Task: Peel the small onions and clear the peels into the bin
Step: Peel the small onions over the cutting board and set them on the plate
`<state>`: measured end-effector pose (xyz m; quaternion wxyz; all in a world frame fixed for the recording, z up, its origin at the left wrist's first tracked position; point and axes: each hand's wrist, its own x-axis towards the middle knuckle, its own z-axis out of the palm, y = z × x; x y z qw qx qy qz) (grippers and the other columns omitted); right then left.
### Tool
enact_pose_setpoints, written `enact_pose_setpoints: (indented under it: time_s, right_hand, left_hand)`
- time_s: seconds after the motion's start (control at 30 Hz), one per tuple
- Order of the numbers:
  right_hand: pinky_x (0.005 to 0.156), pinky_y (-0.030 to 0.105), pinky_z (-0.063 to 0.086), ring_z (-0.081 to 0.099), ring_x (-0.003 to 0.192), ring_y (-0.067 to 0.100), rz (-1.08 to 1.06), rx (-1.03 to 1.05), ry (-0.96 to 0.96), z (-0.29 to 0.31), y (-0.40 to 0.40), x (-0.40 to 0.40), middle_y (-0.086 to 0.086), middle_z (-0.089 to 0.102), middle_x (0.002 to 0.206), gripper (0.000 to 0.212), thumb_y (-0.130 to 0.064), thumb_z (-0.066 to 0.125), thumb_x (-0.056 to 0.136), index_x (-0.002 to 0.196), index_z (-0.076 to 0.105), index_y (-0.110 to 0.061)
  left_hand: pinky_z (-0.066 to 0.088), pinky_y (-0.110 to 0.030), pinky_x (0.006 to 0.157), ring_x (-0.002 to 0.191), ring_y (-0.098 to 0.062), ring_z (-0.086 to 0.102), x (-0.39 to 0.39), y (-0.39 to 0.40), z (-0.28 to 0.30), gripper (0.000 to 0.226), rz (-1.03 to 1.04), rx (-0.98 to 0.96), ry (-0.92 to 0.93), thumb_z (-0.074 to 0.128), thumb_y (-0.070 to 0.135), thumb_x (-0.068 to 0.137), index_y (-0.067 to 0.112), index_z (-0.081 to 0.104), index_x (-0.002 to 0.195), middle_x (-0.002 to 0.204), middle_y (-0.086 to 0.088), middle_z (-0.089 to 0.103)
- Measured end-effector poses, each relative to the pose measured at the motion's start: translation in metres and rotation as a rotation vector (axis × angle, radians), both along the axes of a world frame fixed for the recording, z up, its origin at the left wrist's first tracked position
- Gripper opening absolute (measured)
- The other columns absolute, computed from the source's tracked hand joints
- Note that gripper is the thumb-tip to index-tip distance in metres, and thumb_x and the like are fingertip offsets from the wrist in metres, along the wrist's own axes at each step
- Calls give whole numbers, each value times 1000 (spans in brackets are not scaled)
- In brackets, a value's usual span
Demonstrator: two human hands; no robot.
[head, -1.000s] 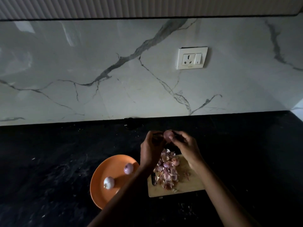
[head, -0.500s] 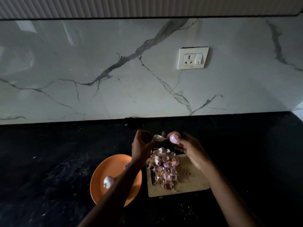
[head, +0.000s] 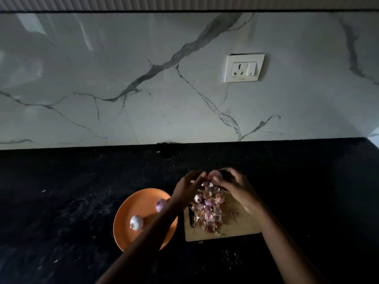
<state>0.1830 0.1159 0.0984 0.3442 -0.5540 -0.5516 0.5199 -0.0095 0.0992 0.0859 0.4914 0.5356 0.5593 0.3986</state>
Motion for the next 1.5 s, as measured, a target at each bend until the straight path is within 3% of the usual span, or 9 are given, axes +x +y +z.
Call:
enact_pose_setpoints:
  time_s: [0.07,0.2,0.5,0.7,0.83,0.93,1.1,1.2,1.5]
  right_hand:
    - [85,23,53,65,102,4,6,27,-31,4,-2,-3,-9,70,109,40,-47,80,78,112,66,-31]
    - [87,25,55,68,102,6,60,63,9,11,-2,-4,-7,73,109,36,-42,81,79,110,68,-30]
    - [101,39,51,67,113,18,117,22,147,11,-3,3,1,73,115,39,-41,76,83,116,72,-21]
    - [95,45,50,66,114,28,145,-94,293,12,-3,4,11,72,119,47,-40,74,85,123,68,-13]
    - [87,29,54,66,113,23,114,-38,219,11,0,6,6,73,116,51,-52,83,72,114,71,-25]
    - [93,38,56,67,111,20,88,12,129,5,2,7,2,73,113,53,-51,89,64,110,70,-30]
    - [97,42,55,69,104,11,90,82,16,2,0,7,-4,74,107,44,-42,86,68,107,69,-28]
    - [96,46,55,70,103,13,69,76,22,5,-1,6,-5,75,106,48,-58,84,68,106,71,-32]
    - [98,48,54,71,104,16,71,68,69,10,-2,4,-2,76,105,42,-50,83,71,105,73,-28]
  left_hand:
    - [59,-38,80,90,-19,72,2,0,8,24,-6,-6,-133,61,32,96,20,67,117,107,-10,73]
    - [59,-33,80,87,-11,72,1,2,10,18,-29,39,-97,69,26,91,31,67,108,102,1,74]
    - [53,-24,73,85,-13,69,-2,1,-1,20,27,13,-322,64,10,94,-4,68,108,97,-12,71]
    - [53,-31,73,77,-10,69,-11,8,-15,17,243,4,119,70,25,89,38,73,79,79,9,74]
    - [43,-10,63,94,-7,68,-15,9,-21,25,-35,-86,408,66,29,95,22,73,119,110,1,75]
    - [40,-7,62,93,-3,64,-12,9,-16,29,-39,-65,447,62,31,97,23,70,124,114,3,73]
    - [54,-24,85,95,-5,70,-6,5,5,19,-38,5,-31,67,26,95,30,71,113,105,7,74]
    - [56,-26,90,101,-1,69,-4,2,13,26,-93,85,15,70,39,90,35,71,116,110,11,74]
    - [59,-41,89,95,-6,72,-6,-2,11,22,-10,115,4,79,43,82,40,75,103,101,11,76]
